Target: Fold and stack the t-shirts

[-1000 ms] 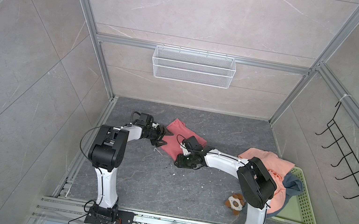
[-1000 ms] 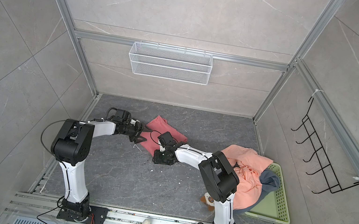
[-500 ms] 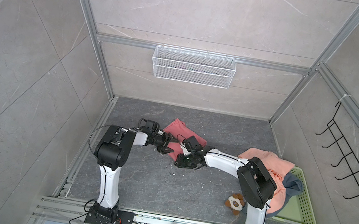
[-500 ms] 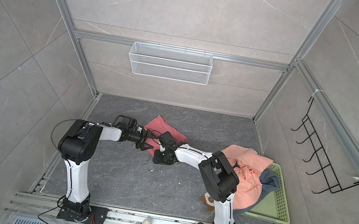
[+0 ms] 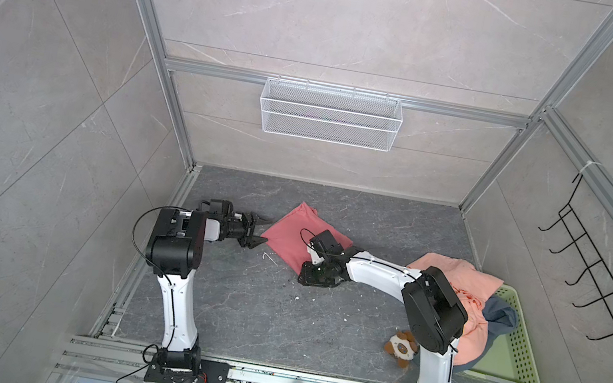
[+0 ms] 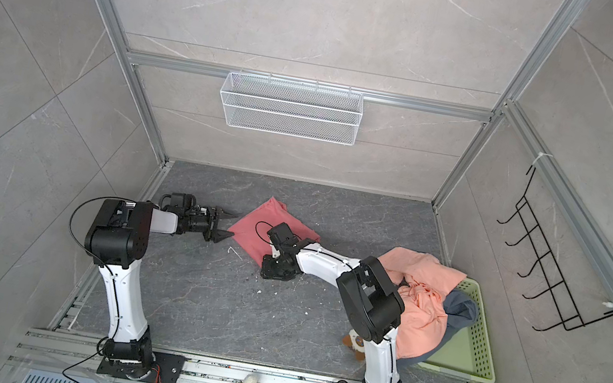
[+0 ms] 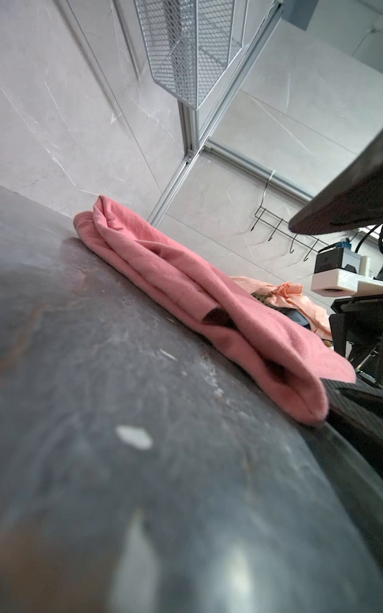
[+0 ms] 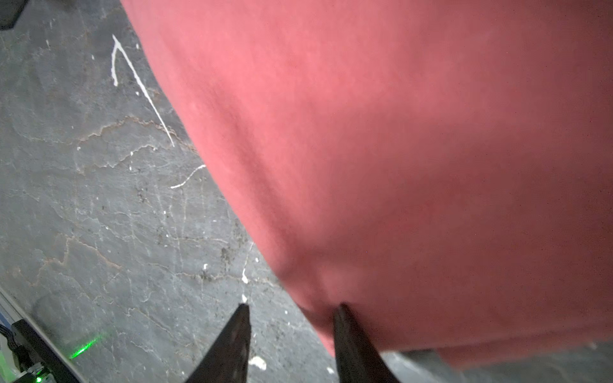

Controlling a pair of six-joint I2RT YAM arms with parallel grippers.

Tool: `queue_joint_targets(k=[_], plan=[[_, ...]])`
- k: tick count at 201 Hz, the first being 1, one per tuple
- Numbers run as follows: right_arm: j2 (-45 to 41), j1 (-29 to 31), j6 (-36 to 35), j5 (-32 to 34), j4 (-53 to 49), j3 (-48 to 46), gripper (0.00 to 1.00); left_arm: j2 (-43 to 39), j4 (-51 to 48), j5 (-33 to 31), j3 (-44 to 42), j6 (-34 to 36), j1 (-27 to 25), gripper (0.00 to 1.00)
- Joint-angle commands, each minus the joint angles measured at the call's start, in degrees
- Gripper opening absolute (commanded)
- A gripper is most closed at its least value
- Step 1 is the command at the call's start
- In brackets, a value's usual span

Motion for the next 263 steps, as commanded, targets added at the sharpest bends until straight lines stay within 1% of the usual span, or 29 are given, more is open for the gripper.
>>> queue_joint_targets(k=[1, 36, 59, 75, 97, 115, 131, 138, 155, 168, 172, 174, 178, 187, 206, 218, 233, 263], plan=[[5.09, 0.14, -1.23, 2.57, -6.57, -0.82, 0.44, 2.59, 0.87, -4.04, 1.20, 0.24, 0.33, 0.72], [4.14, 0.16, -1.82, 2.29, -7.19, 1.02, 0.45, 1.19, -2.26, -4.04, 3.05, 2.39, 0.42, 0.72], [2.16, 0.07, -2.10, 2.58, -7.52, 2.74, 0.48, -1.61, -6.16, -4.55, 3.85, 5.12, 0.51, 0.72], [0.39, 0.06, -2.05, 3.75, -7.67, 4.47, 0.52, -4.52, -11.35, -5.69, 4.67, 9.01, 0.51, 0.72], [-2.99, 0.04, -1.32, 5.92, -6.66, 6.52, 0.56, -8.94, -21.12, -7.82, 6.77, 15.81, -0.20, 0.71], [-6.28, -0.44, 1.63, 11.11, -4.21, 6.86, 0.61, -11.86, -30.24, -9.95, 9.90, 23.06, -2.24, 0.71], [-9.43, -1.89, 6.48, 14.97, -0.99, 5.23, 0.66, -13.41, -39.78, -14.98, 14.24, 31.29, -5.70, 0.72], [-10.86, -2.72, 9.24, 16.94, 0.12, 4.31, 0.70, -13.63, -42.62, -17.31, 16.03, 34.00, -7.47, 0.72], [-14.46, -5.11, 14.65, 20.22, 2.58, 1.06, 0.76, -13.12, -46.94, -22.67, 19.89, 39.26, -11.52, 0.72], [-17.82, -6.95, 17.01, 22.63, 4.04, -1.81, 0.79, -11.97, -49.09, -27.22, 23.26, 42.74, -14.65, 0.74], [-18.83, -7.38, 17.46, 23.70, 3.93, -2.58, 0.82, -11.39, -49.99, -28.83, 24.56, 43.80, -15.56, 0.74], [-19.39, -7.61, 17.58, 24.13, 3.83, -2.77, 0.89, -11.10, -50.36, -29.64, 25.32, 44.46, -16.01, 0.74], [-20.36, -8.04, 17.64, 25.23, 3.53, -3.38, 0.93, -10.42, -51.13, -31.02, 26.67, 45.59, -16.89, 0.75], [-22.49, -8.97, 17.56, 27.49, 1.90, -4.20, 0.99, -8.73, -52.73, -34.01, 29.53, 47.47, -18.70, 0.75], [-27.11, -10.45, 17.08, 32.17, -1.94, -5.91, 0.99, -4.68, -56.41, -40.20, 36.03, 50.59, -22.19, 0.80], [-30.31, -10.86, 17.14, 35.05, -3.84, -7.44, 0.99, -2.79, -57.43, -44.53, 38.71, 51.49, -23.92, 0.81], [-33.92, -11.28, 18.13, 38.27, -6.58, -9.14, 0.99, -0.92, -58.48, -49.73, 40.86, 52.23, -25.59, 0.82], [-42.47, -11.59, 20.18, 42.23, -12.78, -12.99, 0.99, 2.65, -58.30, -59.41, 42.81, 54.30, -28.37, 0.82]])
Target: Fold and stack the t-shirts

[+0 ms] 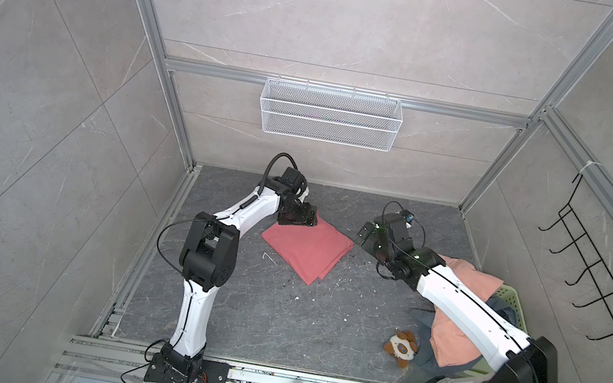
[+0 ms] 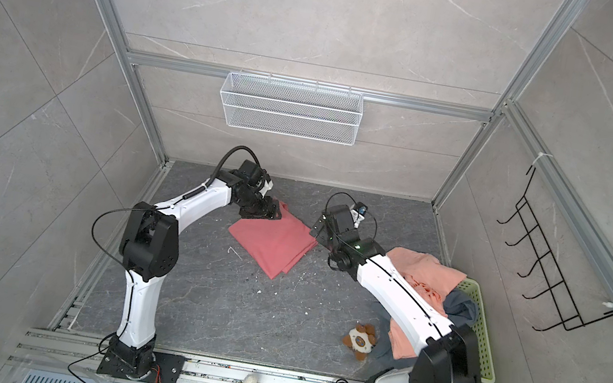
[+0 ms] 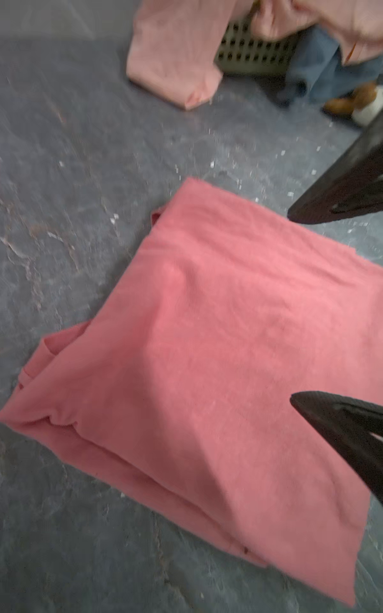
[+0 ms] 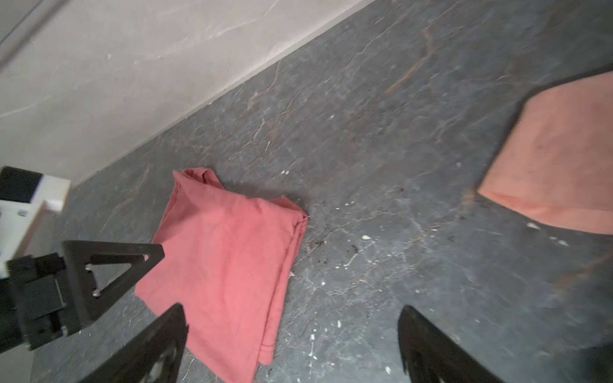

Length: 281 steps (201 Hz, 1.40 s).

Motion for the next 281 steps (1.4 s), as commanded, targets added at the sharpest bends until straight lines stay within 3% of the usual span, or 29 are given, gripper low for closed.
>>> queue_joint_targets(k=[1, 82, 145, 176, 239, 262, 281], plan=[[-6.74, -0.26, 2.90, 7.20, -8.10, -2.96, 0.99, 2.73, -3.61, -12.14, 2.79, 4.80, -1.68, 0.82], [-27.72, -0.28, 12.95, 17.90, -22.98, -13.46, 0.99, 15.83, -12.32, -20.84, 9.81, 8.38, -4.51, 0.81], [-27.52, -0.37, 13.87, 19.49, -24.20, -14.02, 0.99, 21.80, -18.52, -22.96, 11.80, 2.20, -3.57, 0.80], [-25.83, -0.29, 12.92, 17.94, -24.20, -13.29, 0.99, 20.58, -18.11, -19.32, 8.61, -3.89, 0.22, 0.79], [-24.81, -0.37, 10.91, 18.89, -24.63, -11.59, 0.99, 7.63, -7.98, -12.99, -11.73, -8.48, 13.55, 0.79], [-22.63, -0.39, 9.92, 18.61, -22.15, -10.87, 0.99, 4.66, -2.10, -2.49, -17.43, -8.92, 18.79, 0.78], [-20.65, -0.52, 9.94, 17.75, -19.72, -10.57, 0.99, 4.24, -2.08, -1.63, -17.37, -9.47, 19.75, 0.77]])
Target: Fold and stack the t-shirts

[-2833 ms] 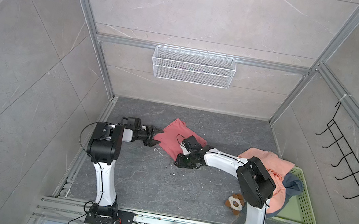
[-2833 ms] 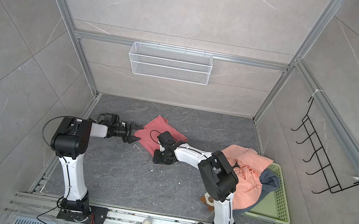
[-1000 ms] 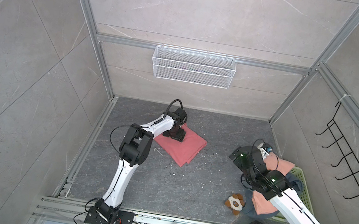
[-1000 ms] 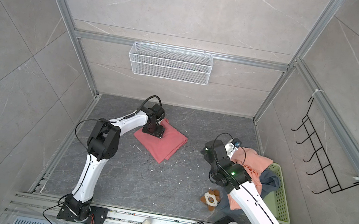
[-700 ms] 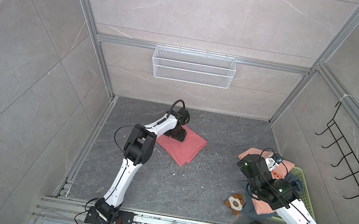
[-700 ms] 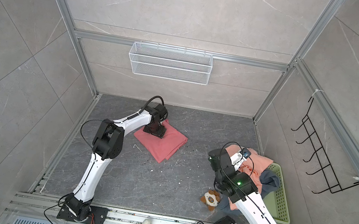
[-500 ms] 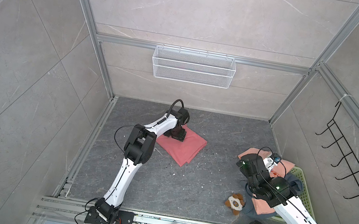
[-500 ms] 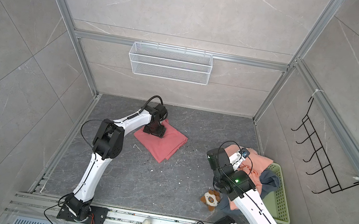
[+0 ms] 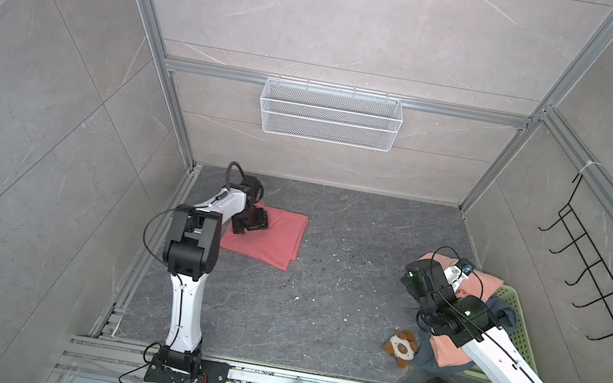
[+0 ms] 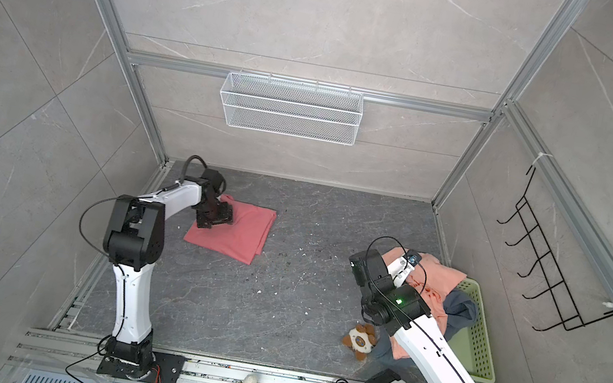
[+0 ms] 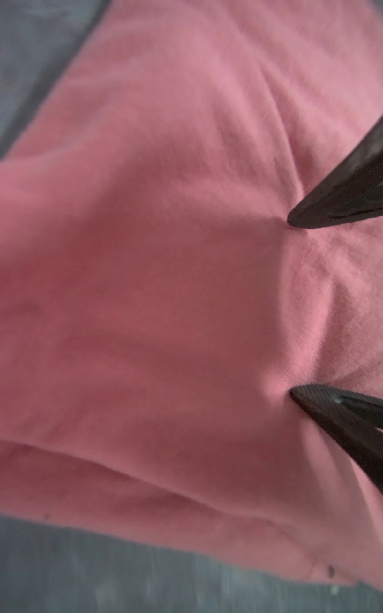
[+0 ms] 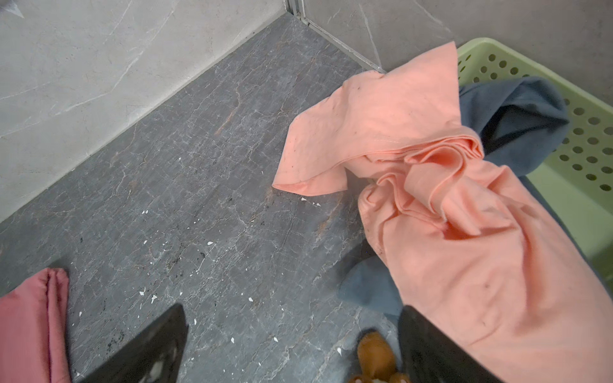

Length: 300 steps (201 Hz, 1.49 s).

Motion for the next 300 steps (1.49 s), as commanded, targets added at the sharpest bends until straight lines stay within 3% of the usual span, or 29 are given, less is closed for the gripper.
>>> queue_joint_targets(k=[1, 80, 106, 185, 247, 300], plan=[[2.31, -0.19, -1.36, 0.02, 2.73, 1.62, 0.99, 4.13, -2.70, 5.47, -4.38, -2.54, 1.25, 0.77], [14.20, -1.52, -6.57, -5.41, 13.20, 6.03, 0.99, -6.65, -4.98, 2.69, -3.00, 1.13, -1.00, 0.77], [17.74, -1.68, -7.09, -7.50, 16.10, 7.20, 0.99, -4.43, -9.46, -3.59, 1.53, 2.80, -4.09, 0.78], [22.84, -3.03, -7.98, -10.25, 19.73, 8.79, 0.99, 3.70, -14.85, -13.10, 9.70, 8.86, -10.83, 0.78], [19.32, -3.80, -7.64, -9.34, 16.66, 6.89, 0.99, 6.18, -15.62, -13.69, 8.01, 8.05, -8.06, 0.78], [16.56, -5.01, -7.09, -9.34, 16.70, 4.44, 0.99, -0.28, -13.20, -15.25, -3.62, 9.24, 0.06, 0.77]])
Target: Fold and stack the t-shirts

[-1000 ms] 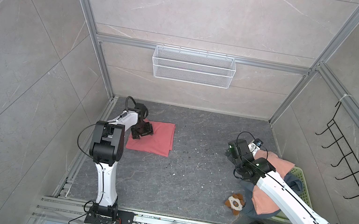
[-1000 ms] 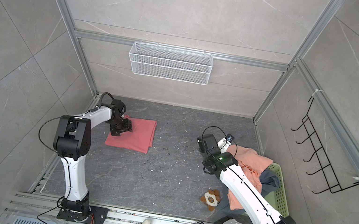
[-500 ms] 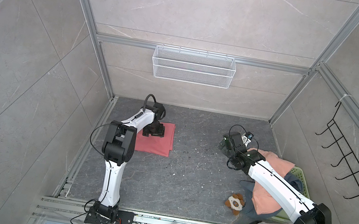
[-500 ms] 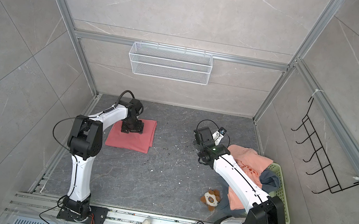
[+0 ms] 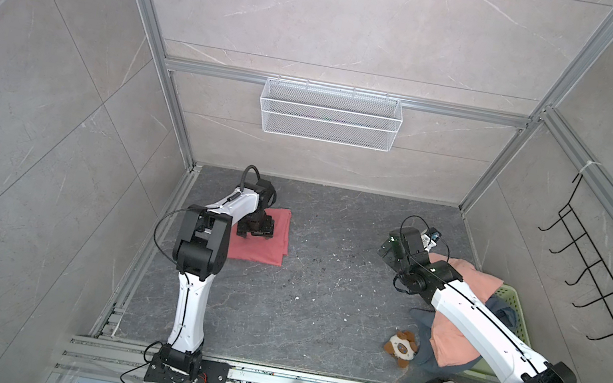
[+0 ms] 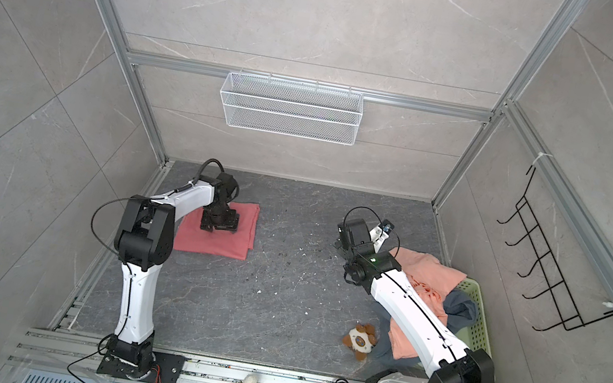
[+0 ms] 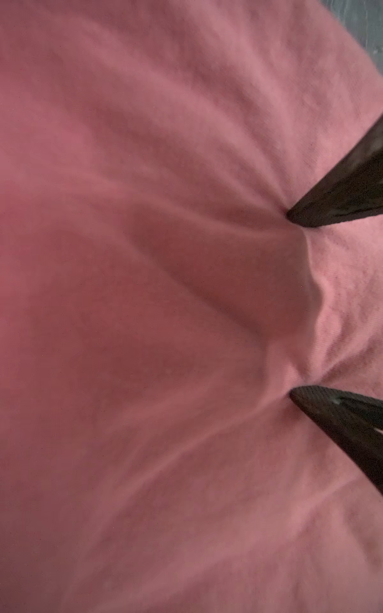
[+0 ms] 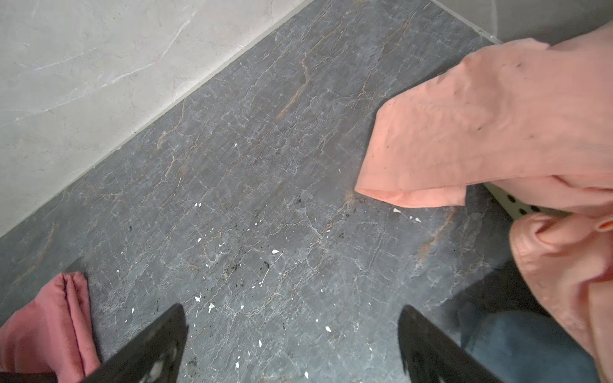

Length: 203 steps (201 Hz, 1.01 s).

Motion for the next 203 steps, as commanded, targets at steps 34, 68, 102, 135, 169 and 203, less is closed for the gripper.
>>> queue_joint_targets(k=[34, 68, 102, 135, 169, 203], plan=[[0.43, -0.70, -1.02, 0.06, -1.35, 0.43, 0.99, -7.28, -1.39, -8.49, -15.42, 3.25, 9.85, 0.77], [1.15, -0.92, -1.68, -0.68, -0.76, 1.12, 0.99, -11.48, -0.15, -14.49, -22.83, 5.88, 13.60, 0.77], [0.54, -1.03, -1.92, -0.21, -0.72, 0.85, 0.99, -13.91, -2.54, -17.69, -23.45, 4.17, 15.63, 0.76], [0.01, -1.37, -1.88, -0.22, -0.69, 0.13, 0.99, -22.41, -2.61, -11.30, -21.62, 2.67, 15.47, 0.76], [1.02, -1.65, -2.73, -0.72, -0.59, 1.49, 0.99, -26.09, 0.91, -6.25, -16.69, 1.15, 15.55, 0.78], [2.13, -1.96, -3.75, -1.27, -0.20, 2.70, 0.99, -19.54, 4.57, -1.30, -10.56, 1.49, 15.50, 0.78]])
